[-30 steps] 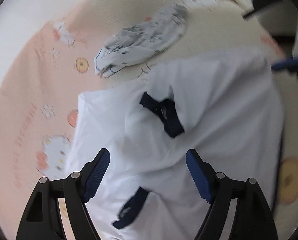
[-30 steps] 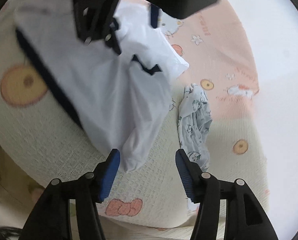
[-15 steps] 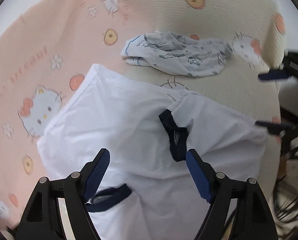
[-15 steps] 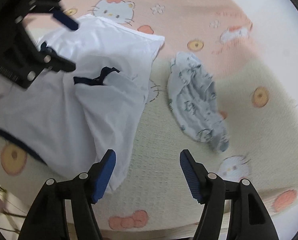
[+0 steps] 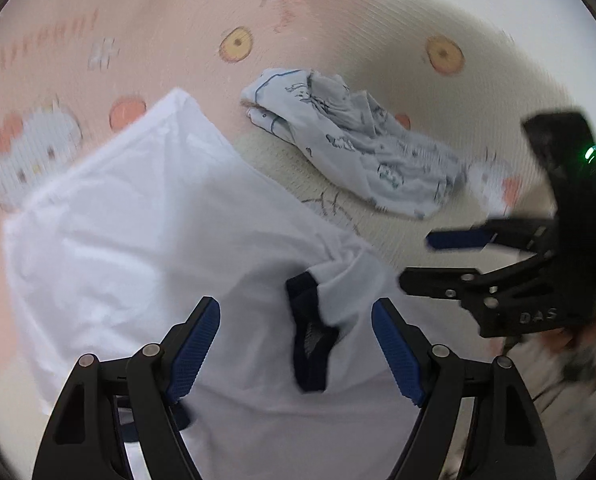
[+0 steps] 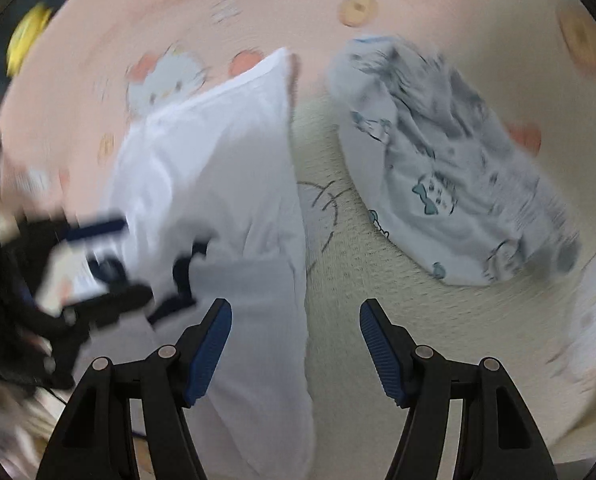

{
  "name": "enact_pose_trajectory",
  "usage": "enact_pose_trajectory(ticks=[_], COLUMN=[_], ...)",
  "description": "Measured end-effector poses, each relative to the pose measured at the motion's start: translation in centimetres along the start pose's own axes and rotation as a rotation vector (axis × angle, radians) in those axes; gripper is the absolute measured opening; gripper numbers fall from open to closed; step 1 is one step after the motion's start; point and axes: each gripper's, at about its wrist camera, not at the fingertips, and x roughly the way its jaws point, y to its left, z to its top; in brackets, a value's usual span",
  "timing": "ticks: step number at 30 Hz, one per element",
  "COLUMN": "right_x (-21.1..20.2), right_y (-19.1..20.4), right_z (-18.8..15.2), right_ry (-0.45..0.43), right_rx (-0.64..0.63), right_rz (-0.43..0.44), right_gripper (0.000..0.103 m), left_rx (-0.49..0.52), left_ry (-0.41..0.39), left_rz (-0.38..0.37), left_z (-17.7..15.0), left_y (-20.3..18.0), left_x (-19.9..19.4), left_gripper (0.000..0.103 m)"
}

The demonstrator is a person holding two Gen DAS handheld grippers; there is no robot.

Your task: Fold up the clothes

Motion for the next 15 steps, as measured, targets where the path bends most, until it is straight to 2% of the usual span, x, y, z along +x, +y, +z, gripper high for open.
enact_pose_trajectory(ticks=[3,6,8,10,11,15], right_x=[0.5,1.0,1.4,1.9,2.2,3.2], right_y=[-0.4,0.0,0.2,0.2,0.1,-0.7], right_z=[0.2,0.6,0.6,0.6,0.7,0.8], right_ry=[-0.004,-0.008,-0.012,-0.013,-0.019,0.015], right_rx=[0.020,-0.032,-0.057,-0.071,-0.075,-0.026], right_rz=[0.001,0.006,0.023,0.028,0.038,0.092], right_gripper=[0.066,0.066,0.062,0.053,0.050,0.049], left_rx=[-0.103,-0.133,-0.132,-0.112,-0.119,-0.184], left_ry=[0.003,0.001,0.004,0.018,0.022,0.034], left_rz=[-0.070,-0.099,-0.118,-0.119,-0.126,-0.168], left_z=[0.0,-0.1,-0.2,-0.3,-0.4,-0.7], left_y=[1.2,1.5,1.3,0.9,0.9,1.6], left_x=[1.0,1.5,1.8,2.3,2.6,3.7], left_gripper=[0.077,0.072,0.057,0.051,0.051,0.051])
